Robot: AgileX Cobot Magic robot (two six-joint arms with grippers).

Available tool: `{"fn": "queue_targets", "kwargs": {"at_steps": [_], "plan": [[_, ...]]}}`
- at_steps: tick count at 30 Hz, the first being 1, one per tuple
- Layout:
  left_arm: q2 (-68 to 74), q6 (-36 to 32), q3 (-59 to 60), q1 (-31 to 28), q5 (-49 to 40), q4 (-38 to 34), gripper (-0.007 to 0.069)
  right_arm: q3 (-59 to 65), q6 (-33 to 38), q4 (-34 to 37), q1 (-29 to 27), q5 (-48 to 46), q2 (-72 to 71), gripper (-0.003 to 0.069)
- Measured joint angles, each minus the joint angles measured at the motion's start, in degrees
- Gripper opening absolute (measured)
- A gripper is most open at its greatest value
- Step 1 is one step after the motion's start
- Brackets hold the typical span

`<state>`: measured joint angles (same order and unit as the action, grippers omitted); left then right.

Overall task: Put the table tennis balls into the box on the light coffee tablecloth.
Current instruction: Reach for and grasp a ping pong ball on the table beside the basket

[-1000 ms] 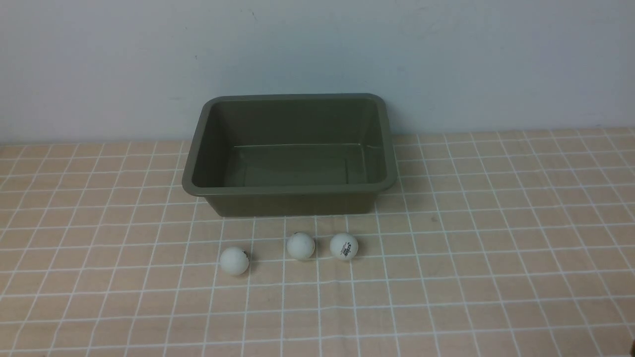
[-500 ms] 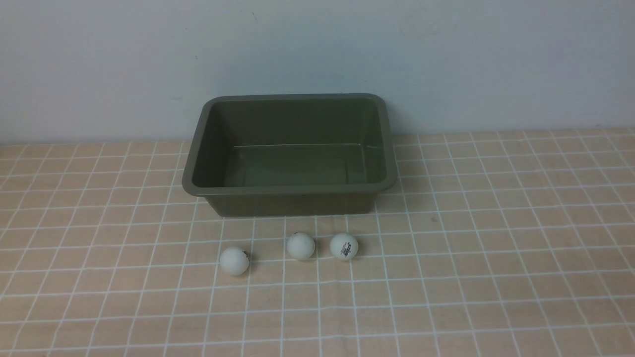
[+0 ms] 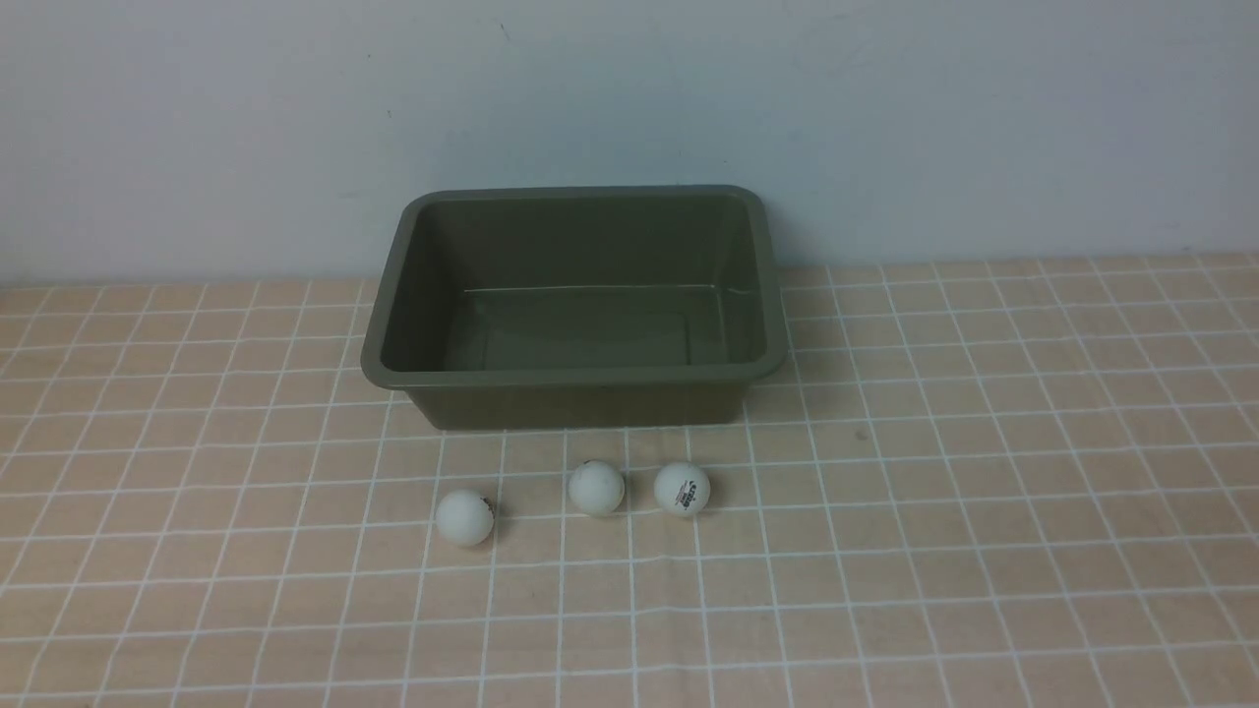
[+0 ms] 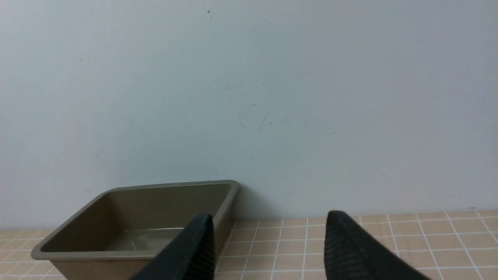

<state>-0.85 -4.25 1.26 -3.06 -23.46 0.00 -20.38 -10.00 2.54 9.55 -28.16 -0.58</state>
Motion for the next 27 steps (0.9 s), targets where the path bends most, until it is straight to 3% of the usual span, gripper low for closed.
{"fn": "queue_targets", "kwargs": {"at_steps": [4,7,15,18,24,27], "plan": [[0.00,-0.26,0.24,0.00,1.61,0.00,0.0404,0.00,0.00,1.15,0.00,-0.32,0.00,0.0358],[0.00,1.92,0.38,0.00,4.97,-3.98,0.0404,0.00,0.00,2.80,0.00,-0.47,0.00,0.0358],[0.00,9.69,0.40,0.00,17.02,-25.55,0.0404,0.00,3.56,4.87,0.00,-3.33,0.00,0.0358],[0.00,8.98,0.04,0.00,17.62,-28.36,0.0404,0.00,6.49,4.87,0.00,-5.59,0.00,0.0358],[6.60,0.63,-11.94,0.00,2.60,-29.27,0.0404,0.00,17.14,6.62,0.00,-11.37,0.00,0.0358],[14.05,-7.80,-20.26,0.00,-8.89,-29.27,0.0404,0.00,20.13,7.99,0.00,-12.40,0.00,0.0358]]}}
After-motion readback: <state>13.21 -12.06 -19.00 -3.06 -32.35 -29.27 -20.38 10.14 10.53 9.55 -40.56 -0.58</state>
